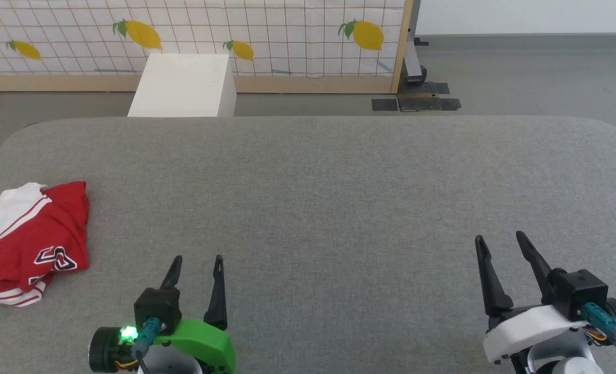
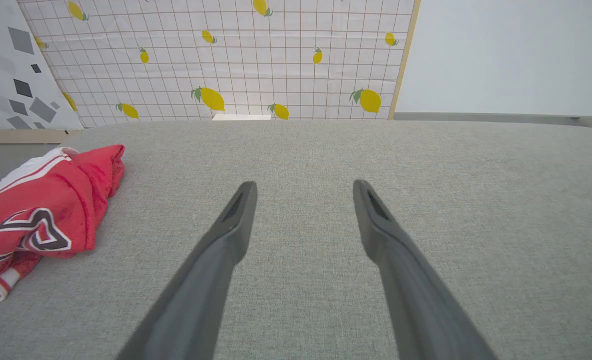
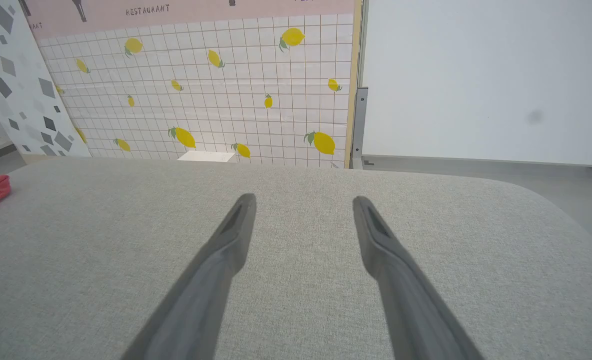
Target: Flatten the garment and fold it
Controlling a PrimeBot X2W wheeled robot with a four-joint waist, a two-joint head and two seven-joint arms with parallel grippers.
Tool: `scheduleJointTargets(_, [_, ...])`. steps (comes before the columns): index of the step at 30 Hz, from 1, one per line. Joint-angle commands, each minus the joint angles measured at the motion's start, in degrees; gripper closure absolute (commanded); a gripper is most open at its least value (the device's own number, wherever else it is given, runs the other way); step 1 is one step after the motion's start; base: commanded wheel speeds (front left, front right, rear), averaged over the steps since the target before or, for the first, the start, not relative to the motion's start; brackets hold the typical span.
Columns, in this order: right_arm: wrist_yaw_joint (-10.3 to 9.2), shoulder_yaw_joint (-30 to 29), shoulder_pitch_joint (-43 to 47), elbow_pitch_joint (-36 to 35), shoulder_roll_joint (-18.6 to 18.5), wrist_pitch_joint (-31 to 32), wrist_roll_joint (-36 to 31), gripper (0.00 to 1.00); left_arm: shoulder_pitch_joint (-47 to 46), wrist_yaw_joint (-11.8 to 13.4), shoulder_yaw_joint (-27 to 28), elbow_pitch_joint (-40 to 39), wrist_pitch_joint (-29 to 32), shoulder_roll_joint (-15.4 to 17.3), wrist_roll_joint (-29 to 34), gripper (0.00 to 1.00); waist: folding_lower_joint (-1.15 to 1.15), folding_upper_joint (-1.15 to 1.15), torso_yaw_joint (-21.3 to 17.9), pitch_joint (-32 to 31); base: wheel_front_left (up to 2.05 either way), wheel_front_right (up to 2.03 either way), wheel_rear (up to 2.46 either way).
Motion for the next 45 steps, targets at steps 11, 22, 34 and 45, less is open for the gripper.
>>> scheduleJointTargets(11, [-0.05, -0.11, 0.24, 0.99, 0.08, -1.90, 0.54, 0.00, -1.31, 0.59, -1.13, 1.13, -1.83, -0.01, -1.15, 0.00, 0.00, 0.00, 0.32, 0.30, 0.00, 0.00, 0.00])
scheduleJointTargets(22, [-0.06, 1.03, 1.02, 1.77, 0.10, -3.19, 0.89, 0.00, -1.37, 1.14, -1.81, 2.80, -3.11, -0.01, -2.40, 0.00, 0.00, 0.00, 3.03, -0.25, 0.00, 0.00, 0.00])
scheduleJointTargets(34, [-0.07, 1.88, 2.35, 2.90, 0.11, -4.63, 1.06, 0.00, -0.60, 1.27, -1.68, 3.64, -4.55, -0.01, -2.26, 0.00, 0.00, 0.00, 12.03, -1.62, 0.00, 0.00, 0.00])
scheduleJointTargets(45, [-0.08, 2.76, 2.77, 4.91, 0.12, -5.91, 2.18, 0.00, 0.27, 1.18, -1.54, 3.26, -5.83, -0.02, -1.56, 0.00, 0.00, 0.00, 21.06, -2.10, 0.00, 0.00, 0.00])
